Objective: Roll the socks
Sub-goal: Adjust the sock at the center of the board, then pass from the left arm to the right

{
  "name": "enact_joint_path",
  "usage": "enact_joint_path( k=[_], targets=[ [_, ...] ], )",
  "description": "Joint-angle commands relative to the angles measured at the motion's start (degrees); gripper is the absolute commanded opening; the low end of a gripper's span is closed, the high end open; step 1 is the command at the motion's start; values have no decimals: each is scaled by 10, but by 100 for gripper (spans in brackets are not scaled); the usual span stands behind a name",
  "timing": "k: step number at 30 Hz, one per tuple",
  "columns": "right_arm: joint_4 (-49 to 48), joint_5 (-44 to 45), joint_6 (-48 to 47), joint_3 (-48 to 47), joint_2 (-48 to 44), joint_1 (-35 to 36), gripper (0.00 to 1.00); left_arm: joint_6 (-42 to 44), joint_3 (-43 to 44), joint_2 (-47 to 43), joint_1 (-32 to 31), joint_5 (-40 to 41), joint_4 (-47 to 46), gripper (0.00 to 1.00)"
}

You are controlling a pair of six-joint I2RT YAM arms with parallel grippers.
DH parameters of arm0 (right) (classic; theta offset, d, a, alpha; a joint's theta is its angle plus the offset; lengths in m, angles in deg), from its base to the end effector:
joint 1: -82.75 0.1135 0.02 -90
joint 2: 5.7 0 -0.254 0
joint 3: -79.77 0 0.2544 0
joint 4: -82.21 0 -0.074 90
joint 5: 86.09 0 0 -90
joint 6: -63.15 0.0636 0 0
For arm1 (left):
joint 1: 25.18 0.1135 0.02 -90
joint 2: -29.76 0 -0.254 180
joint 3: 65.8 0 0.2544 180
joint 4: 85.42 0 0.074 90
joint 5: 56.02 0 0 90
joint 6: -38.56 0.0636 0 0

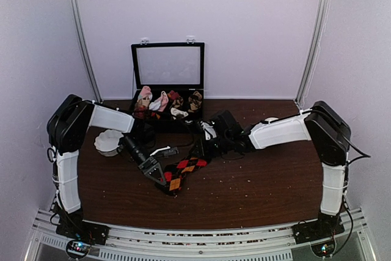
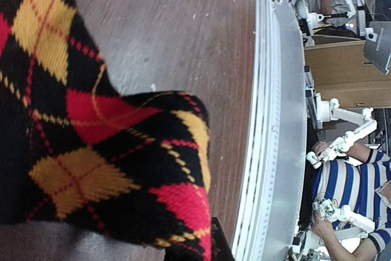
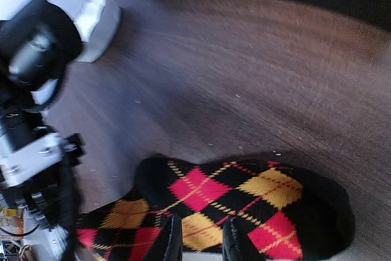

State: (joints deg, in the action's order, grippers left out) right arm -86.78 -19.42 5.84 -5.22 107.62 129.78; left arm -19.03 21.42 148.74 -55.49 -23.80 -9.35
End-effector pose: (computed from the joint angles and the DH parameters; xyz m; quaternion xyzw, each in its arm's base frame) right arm 0.2862 0.3442 0.1421 -0.1963 0.8675 0.4088 0.2045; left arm 0.2546 -0.2111 0.0991 -0.3862 -0.7776 0.4797 0.1269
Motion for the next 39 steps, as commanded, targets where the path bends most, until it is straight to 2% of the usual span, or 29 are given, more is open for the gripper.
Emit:
enact_joint_path(
  k=[1, 7, 13, 16, 21, 25, 28, 30, 32, 33, 34, 36, 39],
  targets=[
    [55, 24, -9, -41, 59, 2, 23, -19, -13, 2, 10, 41, -16, 0],
    [81, 58, -27, -39, 72, -25, 19, -51, -18, 15, 15, 87, -46, 0],
    [114, 105, -62, -51, 82, -34, 18, -65, -13, 27, 19, 98, -52, 0],
    [90, 128, -56, -22, 69, -31, 17, -67, -11, 33, 20, 103, -51, 0],
    [28, 151, -70, 46, 8, -12, 28, -71, -5, 43, 20, 106, -50, 0],
    [-14, 222, -113, 108, -65, 29, 33, -80, 17, 54, 20, 105, -50, 0],
    [-46, 300, -184, 172, -132, 80, 37, -80, 36, 64, 20, 92, -39, 0],
    [-42, 388, -248, 197, -166, 127, 44, -77, 47, 72, 20, 85, -26, 0],
    [-32, 473, -318, 211, -185, 179, 62, -72, 55, 81, 20, 76, -14, 0],
    [-23, 503, -354, 213, -189, 200, 92, -70, 57, 84, 20, 69, -9, 0],
    [-14, 531, -388, 214, -189, 223, 99, -69, 59, 88, 19, 62, -3, 0],
    [1, 592, -444, 213, -176, 258, 100, -65, 62, 98, 20, 49, 10, 0],
    [47, 652, -460, 197, -165, 274, 100, -59, 62, 103, 20, 38, 18, 0]
  ],
)
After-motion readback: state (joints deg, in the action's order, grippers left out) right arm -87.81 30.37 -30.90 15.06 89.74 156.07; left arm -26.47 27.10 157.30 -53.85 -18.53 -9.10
